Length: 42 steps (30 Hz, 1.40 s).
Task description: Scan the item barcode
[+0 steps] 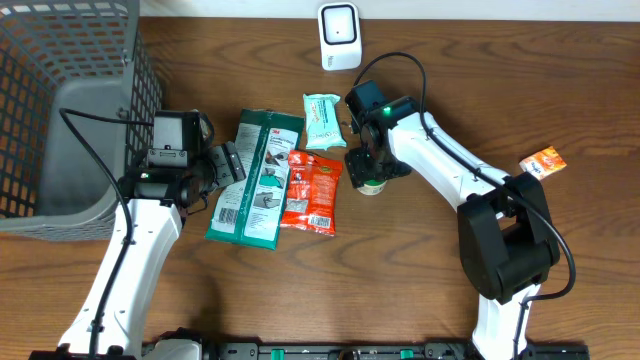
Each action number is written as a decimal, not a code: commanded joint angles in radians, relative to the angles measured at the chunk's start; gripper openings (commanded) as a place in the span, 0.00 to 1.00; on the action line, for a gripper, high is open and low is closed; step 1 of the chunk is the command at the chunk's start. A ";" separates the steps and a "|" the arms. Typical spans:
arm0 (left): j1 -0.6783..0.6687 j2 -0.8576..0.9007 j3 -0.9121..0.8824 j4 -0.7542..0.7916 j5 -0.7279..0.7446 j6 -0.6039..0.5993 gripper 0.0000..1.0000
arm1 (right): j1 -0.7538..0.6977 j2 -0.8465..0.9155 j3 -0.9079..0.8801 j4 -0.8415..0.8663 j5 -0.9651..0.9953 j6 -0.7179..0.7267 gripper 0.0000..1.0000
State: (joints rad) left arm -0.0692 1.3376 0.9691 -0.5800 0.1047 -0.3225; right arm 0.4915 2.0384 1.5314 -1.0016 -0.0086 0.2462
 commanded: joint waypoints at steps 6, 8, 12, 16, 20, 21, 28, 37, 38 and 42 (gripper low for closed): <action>0.000 0.000 0.017 -0.003 -0.013 -0.013 0.83 | 0.011 0.000 0.039 -0.016 0.000 0.011 0.65; 0.000 0.000 0.017 -0.003 -0.013 -0.013 0.83 | 0.011 0.000 0.039 -0.016 0.000 0.011 0.69; 0.000 0.000 0.017 -0.003 -0.013 -0.013 0.83 | 0.011 0.000 0.039 -0.015 0.000 0.011 0.81; 0.000 0.000 0.017 -0.002 -0.013 -0.013 0.83 | 0.011 0.000 0.039 -0.012 0.000 0.011 0.72; 0.000 0.000 0.017 -0.003 -0.013 -0.013 0.83 | 0.011 0.000 0.034 -0.013 0.000 0.011 0.77; 0.000 0.000 0.017 -0.003 -0.013 -0.013 0.83 | 0.012 0.000 0.025 -0.004 0.000 0.011 0.78; 0.000 0.000 0.017 -0.003 -0.013 -0.013 0.83 | 0.012 0.004 0.000 0.019 0.000 0.011 0.71; 0.000 0.000 0.017 -0.003 -0.013 -0.013 0.83 | 0.013 0.005 -0.049 0.053 0.003 0.012 0.73; 0.000 0.000 0.017 -0.003 -0.013 -0.013 0.83 | 0.013 0.005 -0.056 0.066 0.003 0.012 0.73; 0.000 0.000 0.017 -0.003 -0.013 -0.013 0.83 | 0.013 0.005 -0.064 0.079 0.003 0.020 0.72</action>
State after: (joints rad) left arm -0.0692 1.3376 0.9691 -0.5800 0.1043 -0.3225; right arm 0.4915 2.0384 1.4784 -0.9257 -0.0078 0.2558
